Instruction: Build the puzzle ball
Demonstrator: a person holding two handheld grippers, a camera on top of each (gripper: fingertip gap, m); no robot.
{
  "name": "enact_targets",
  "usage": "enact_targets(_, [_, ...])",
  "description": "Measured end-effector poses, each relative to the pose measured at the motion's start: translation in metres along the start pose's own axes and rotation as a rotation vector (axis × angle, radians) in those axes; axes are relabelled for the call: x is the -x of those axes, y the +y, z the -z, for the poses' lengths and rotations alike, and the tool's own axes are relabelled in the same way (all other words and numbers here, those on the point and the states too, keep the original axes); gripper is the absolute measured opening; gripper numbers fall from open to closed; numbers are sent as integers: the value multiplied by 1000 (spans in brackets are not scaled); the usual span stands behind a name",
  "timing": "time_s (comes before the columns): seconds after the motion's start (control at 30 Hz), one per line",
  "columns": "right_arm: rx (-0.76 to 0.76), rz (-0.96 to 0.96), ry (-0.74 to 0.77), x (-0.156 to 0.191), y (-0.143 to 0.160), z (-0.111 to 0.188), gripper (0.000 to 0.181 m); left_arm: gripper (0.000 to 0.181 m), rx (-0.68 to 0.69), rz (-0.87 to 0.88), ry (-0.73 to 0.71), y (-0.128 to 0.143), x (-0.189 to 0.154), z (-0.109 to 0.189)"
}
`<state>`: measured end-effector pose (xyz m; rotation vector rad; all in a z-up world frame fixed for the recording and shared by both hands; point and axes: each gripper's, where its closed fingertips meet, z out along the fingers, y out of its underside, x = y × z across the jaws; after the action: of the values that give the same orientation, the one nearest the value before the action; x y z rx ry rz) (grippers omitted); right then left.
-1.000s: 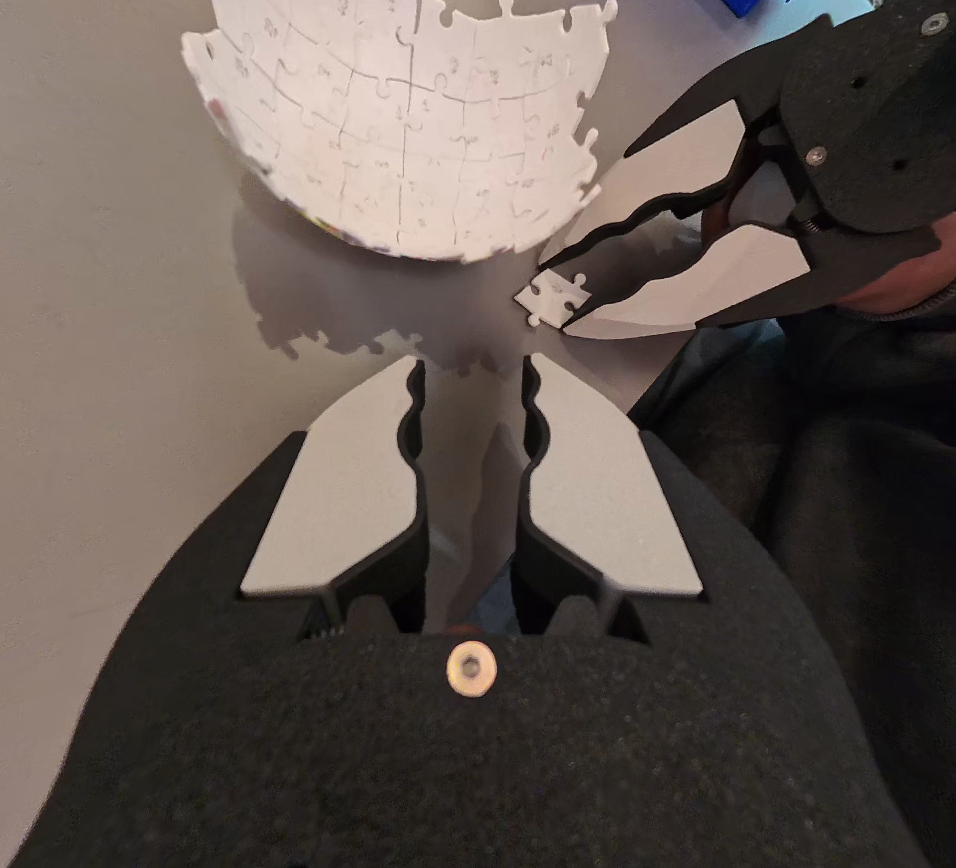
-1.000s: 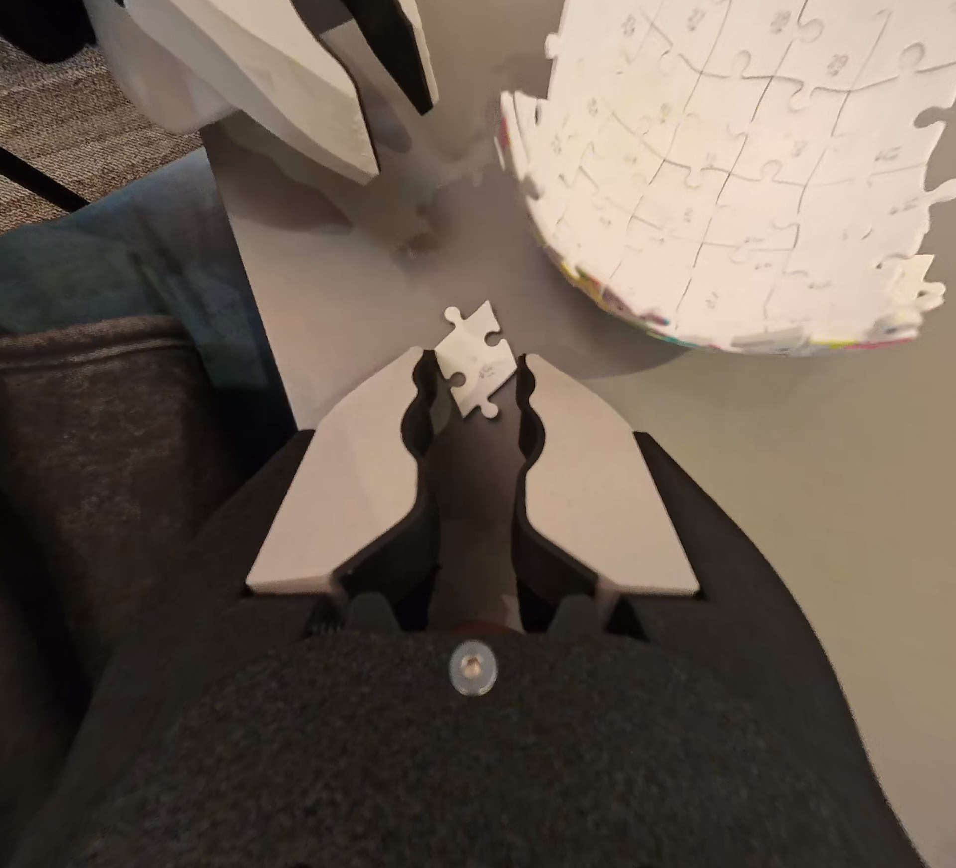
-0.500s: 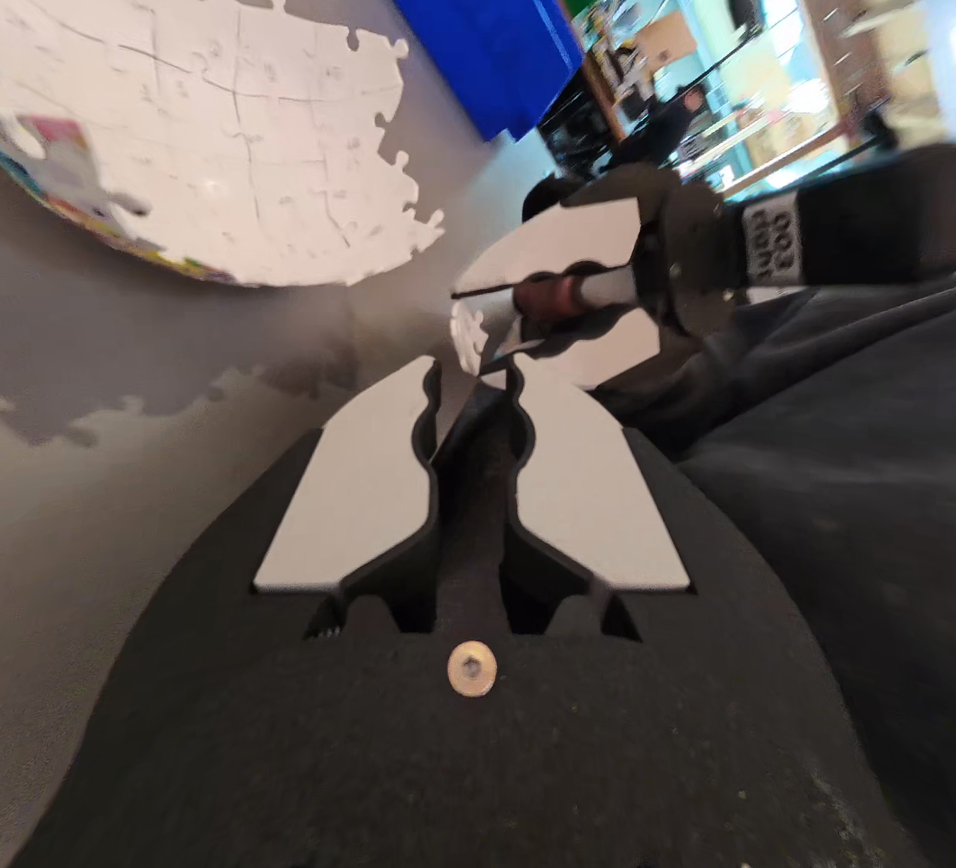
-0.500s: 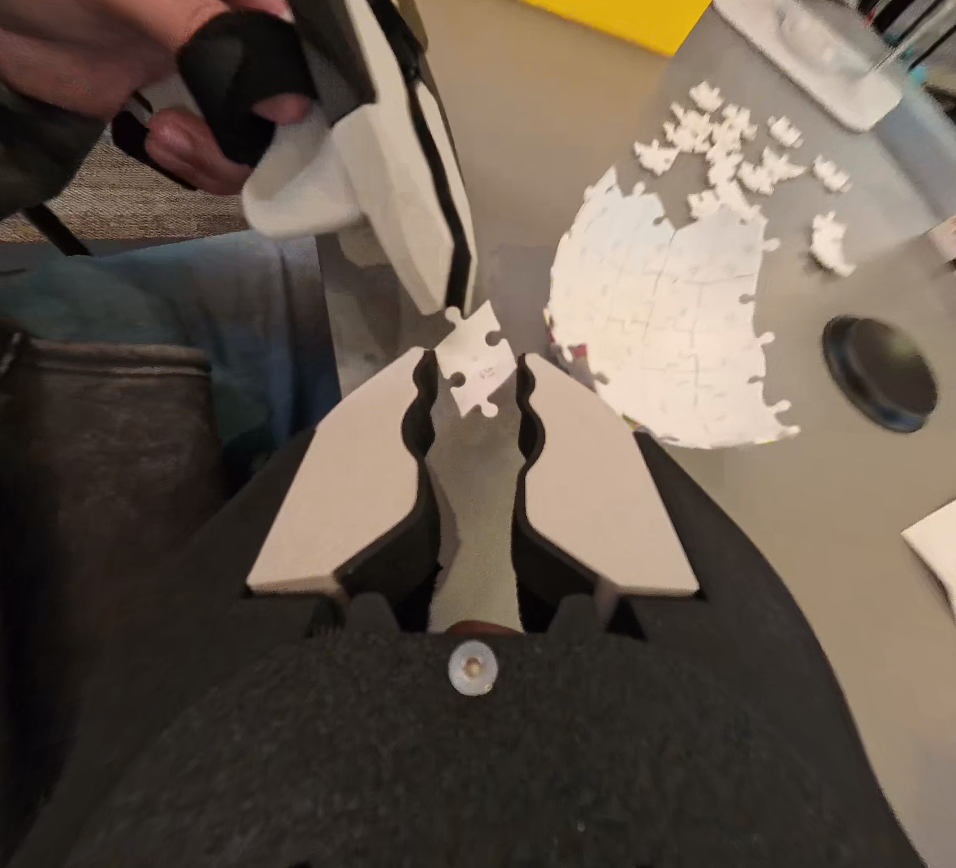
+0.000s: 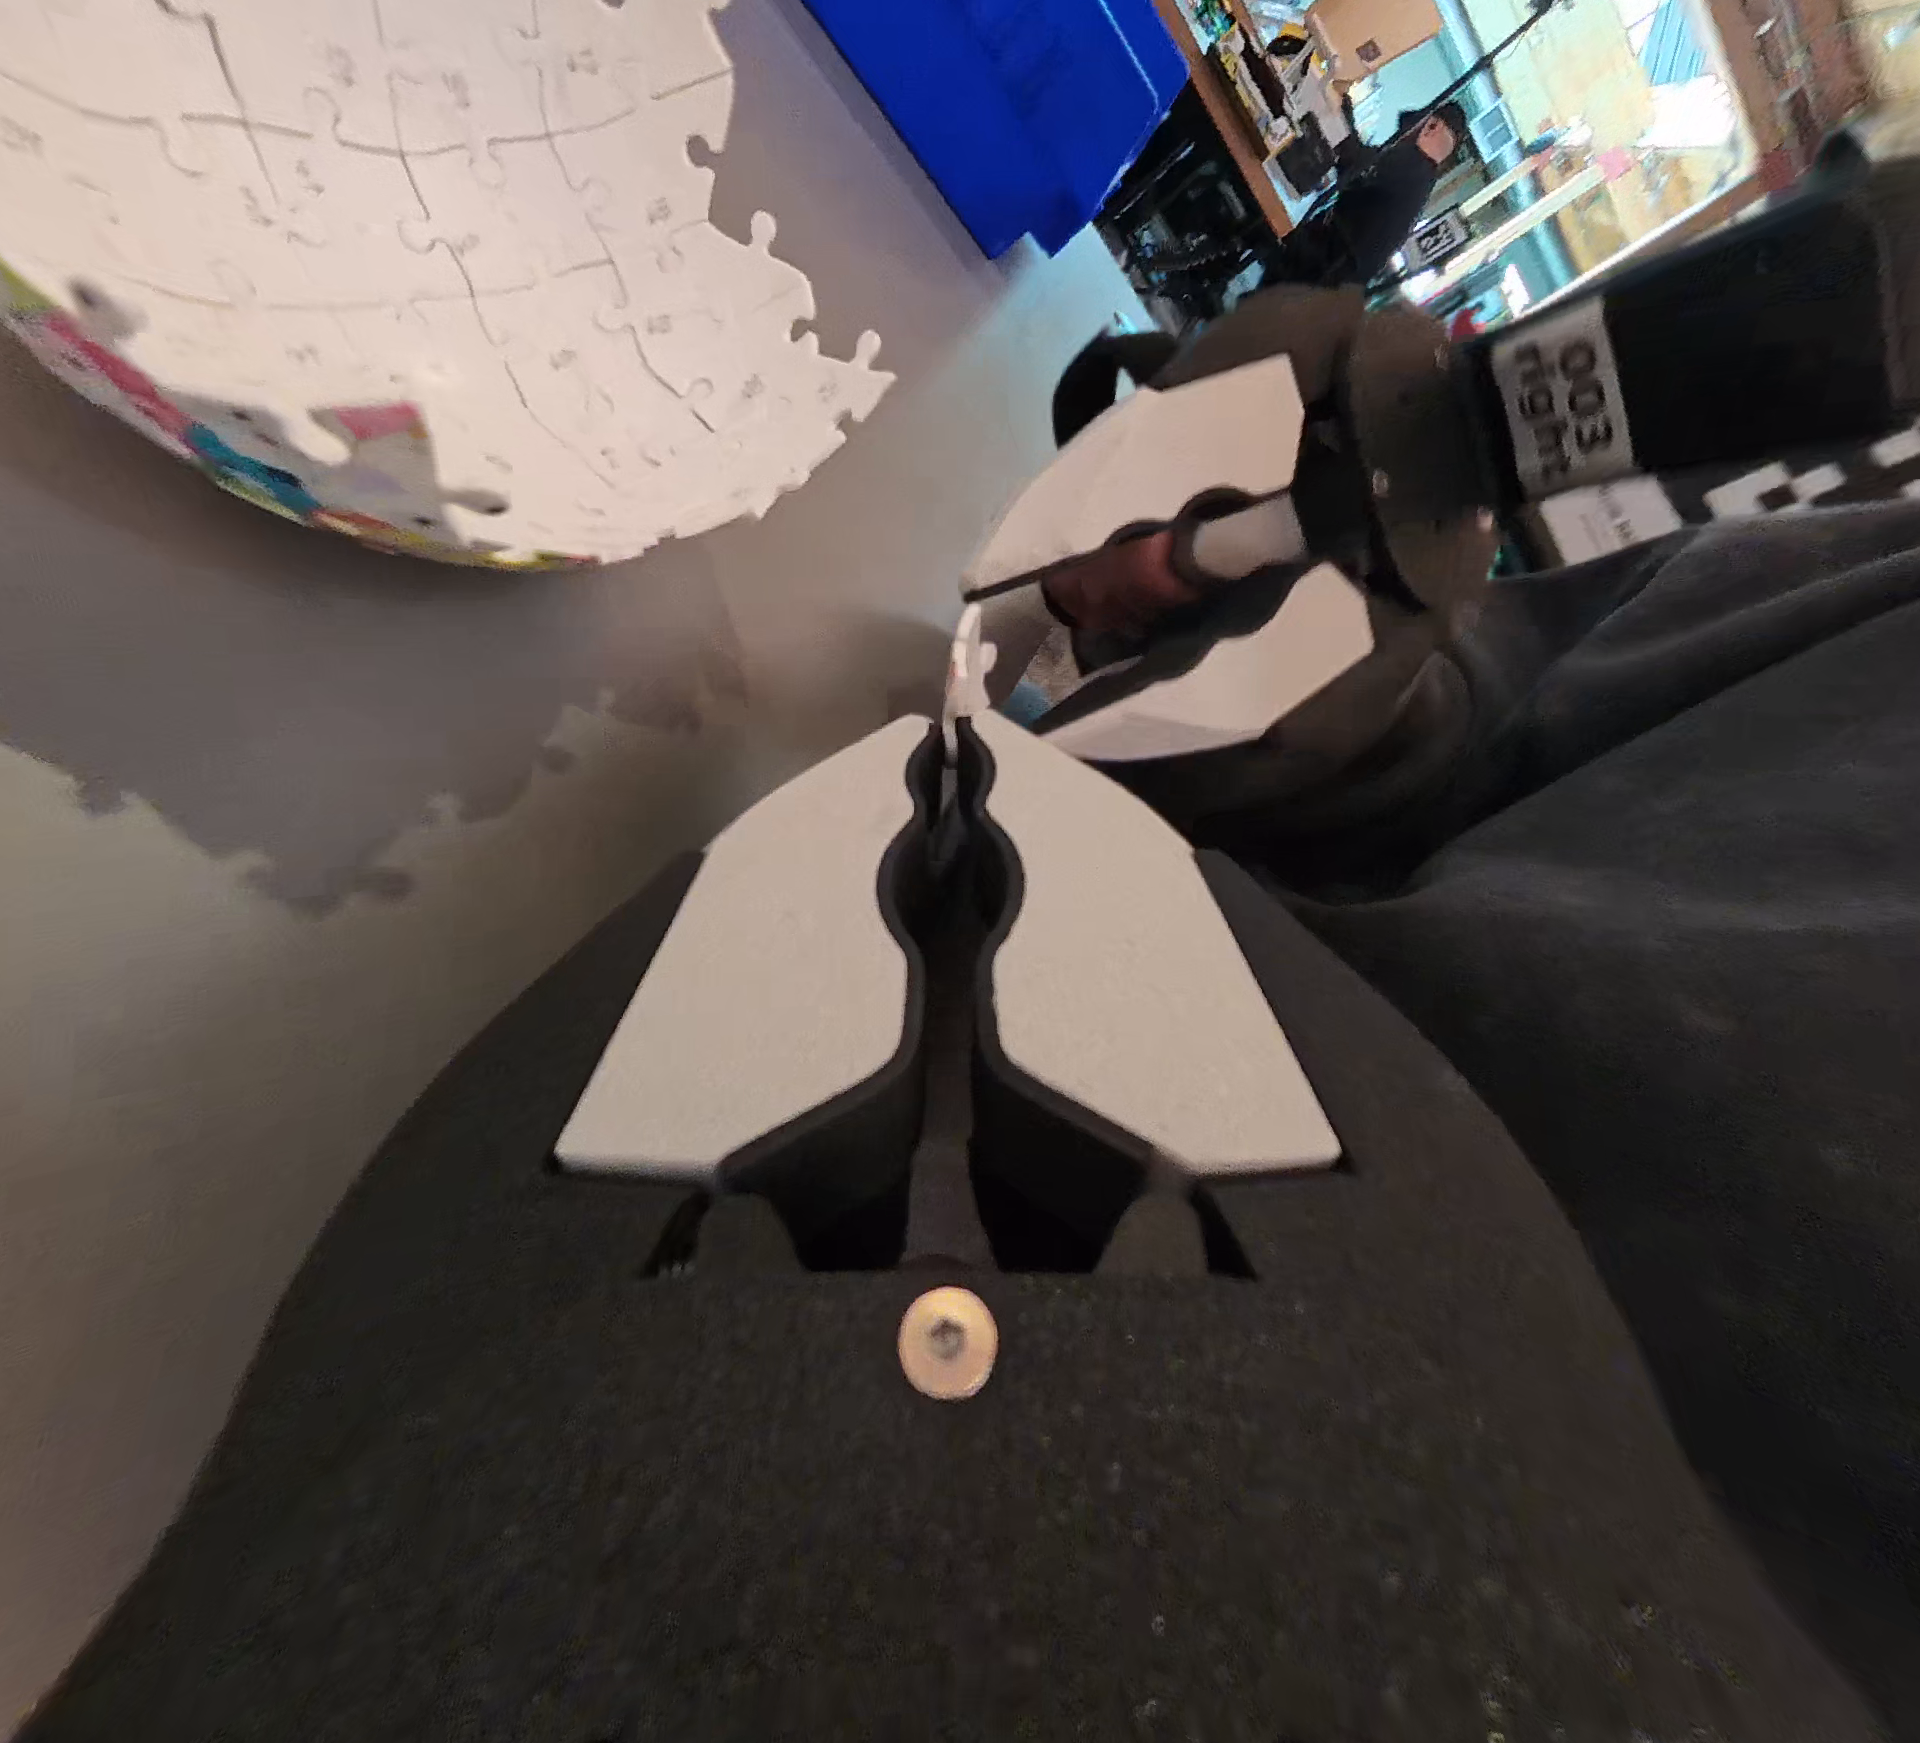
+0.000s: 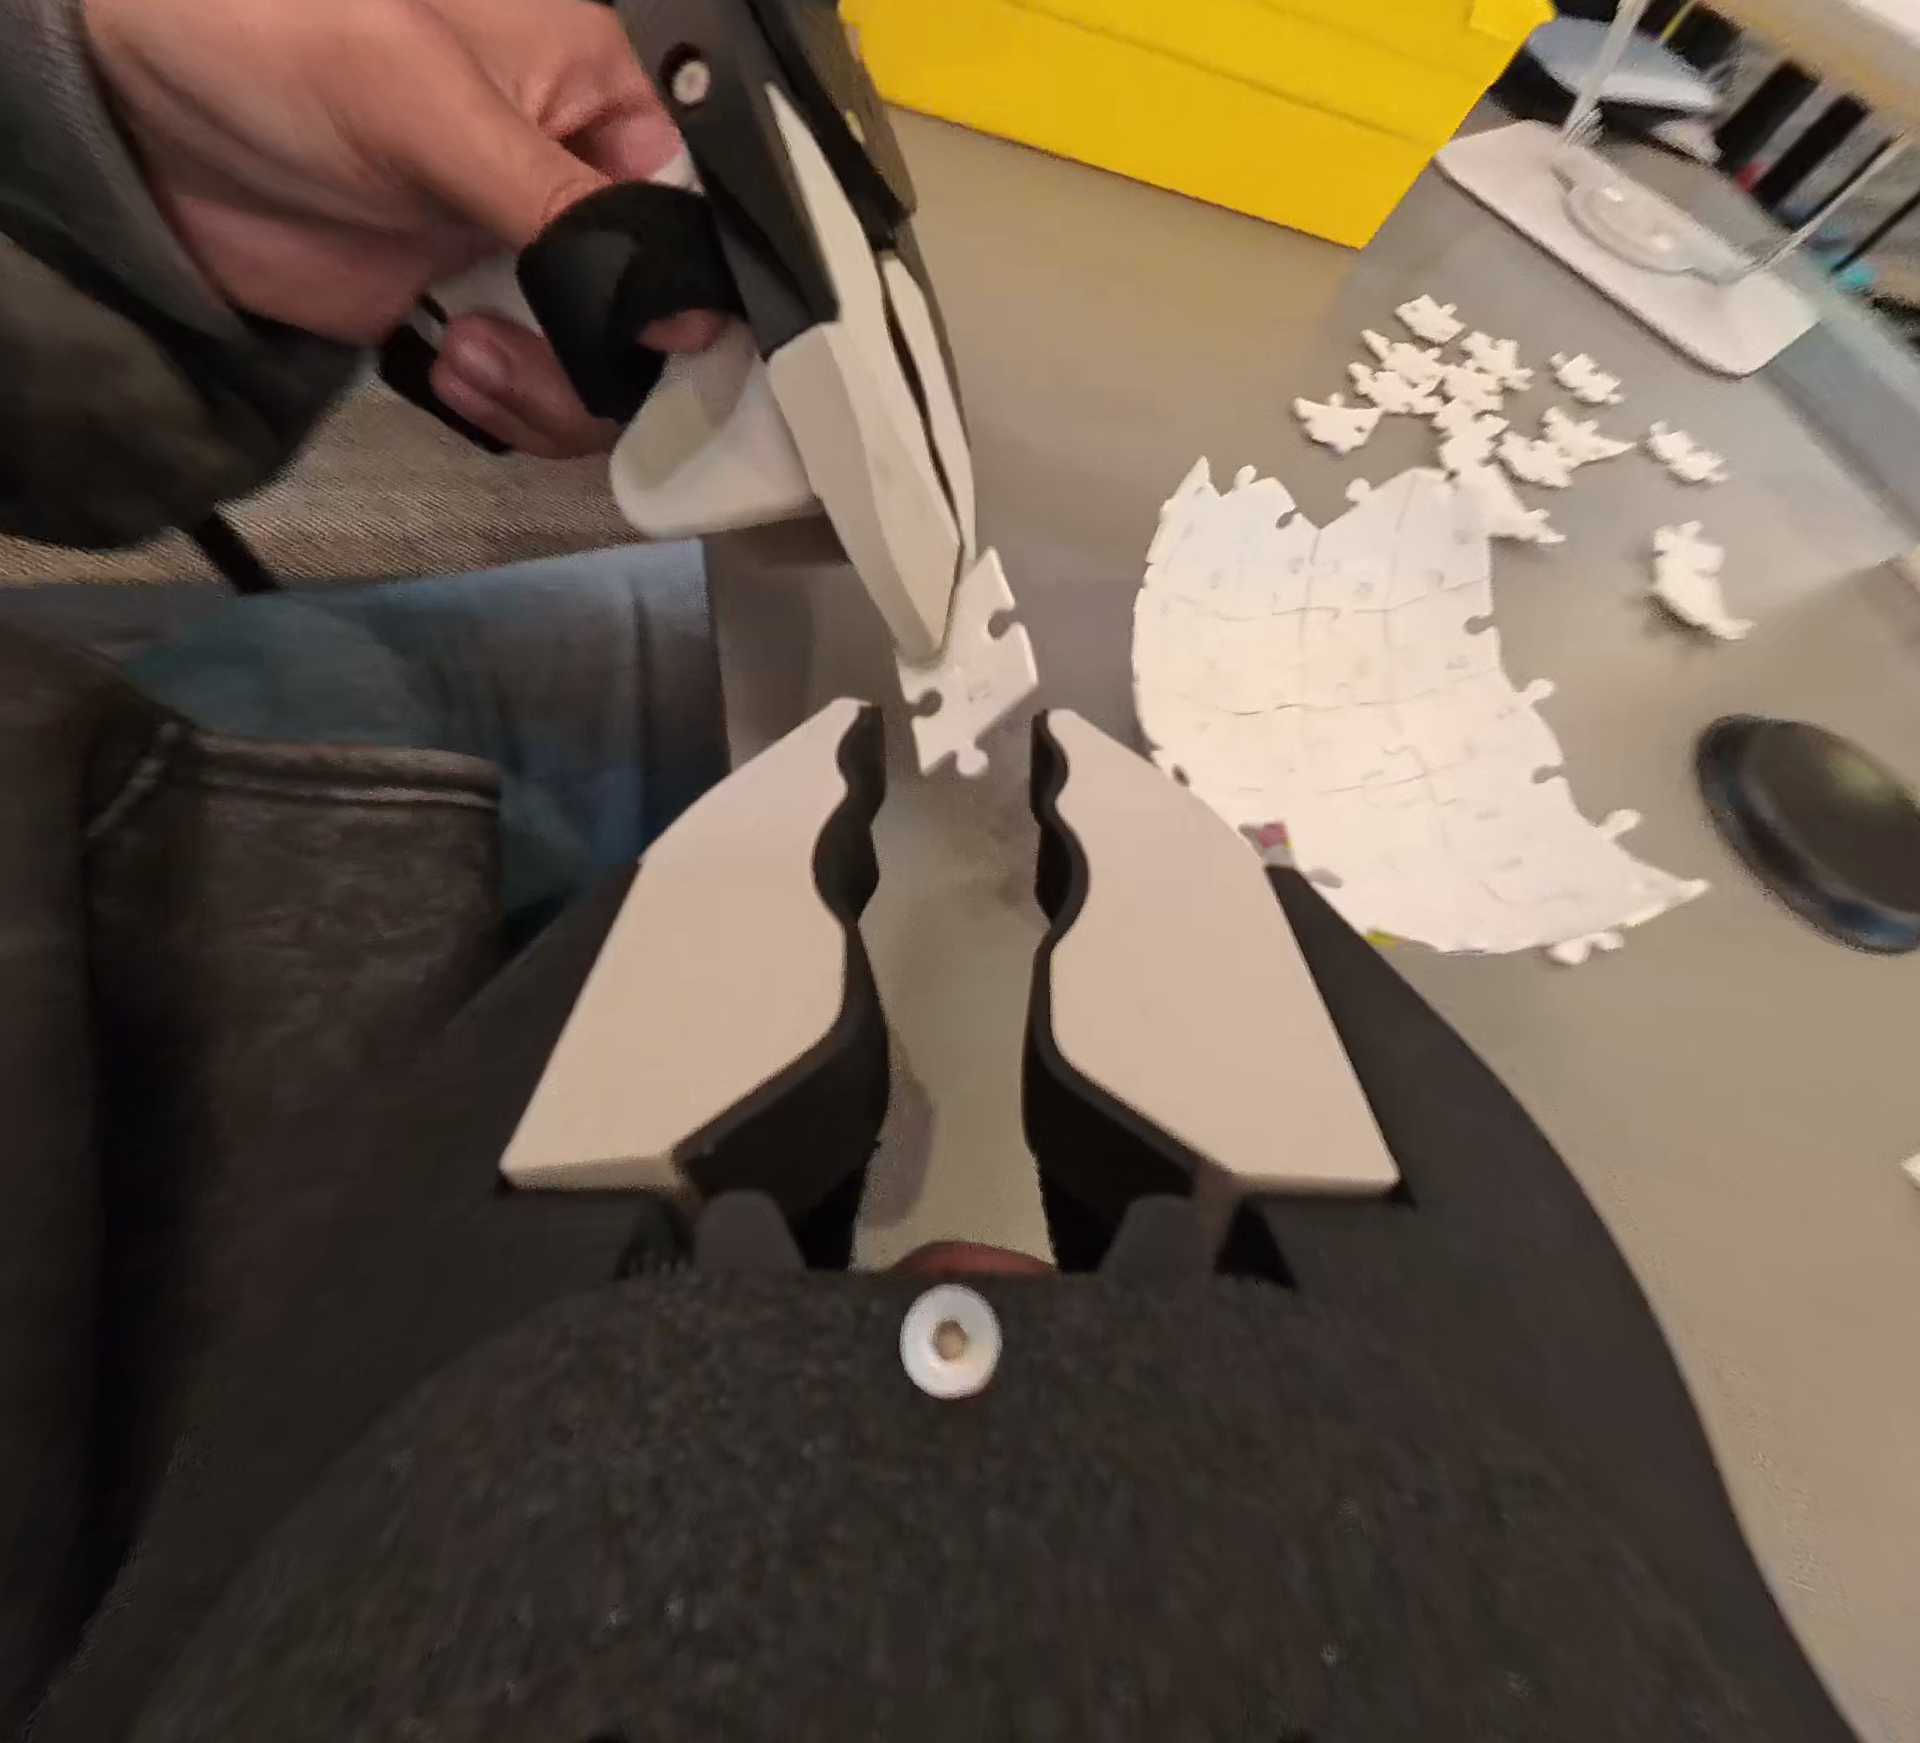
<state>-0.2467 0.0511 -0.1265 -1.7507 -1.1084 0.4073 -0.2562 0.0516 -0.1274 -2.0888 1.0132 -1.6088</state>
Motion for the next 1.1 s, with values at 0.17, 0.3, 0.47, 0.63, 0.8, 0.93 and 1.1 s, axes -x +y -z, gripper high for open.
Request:
enact_targets(0.17, [-127, -353, -250, 3, -15, 12, 23, 2, 38, -241, -49, 0, -11, 5])
enact_targets(0.3, [-130, -495, -365, 9, -13, 11, 5, 2, 50, -294, -21, 2, -22, -2])
enact_targets(0.47, [-89, -405, -280, 5, -9, 10, 2, 10, 43, -273, -54, 0, -13, -2])
enact_targets(0.63, [-157, -338, -241, -41, -28, 27, 2, 23, -158, -223, -134, -51, 11, 30])
enact_targets(0.8, [-202, -246, -237, -123, -54, 40, 2, 34, -114, -86, -284, -84, 72, 39])
enact_targets(0.93, [-166, -231, -333, -165, -58, 20, 2, 26, 23, -142, -395, -95, 103, 29])
enact_targets(1.1, [-49, -190, -582, -163, -41, -25, 2, 19, 133, -176, -443, -90, 121, 24])
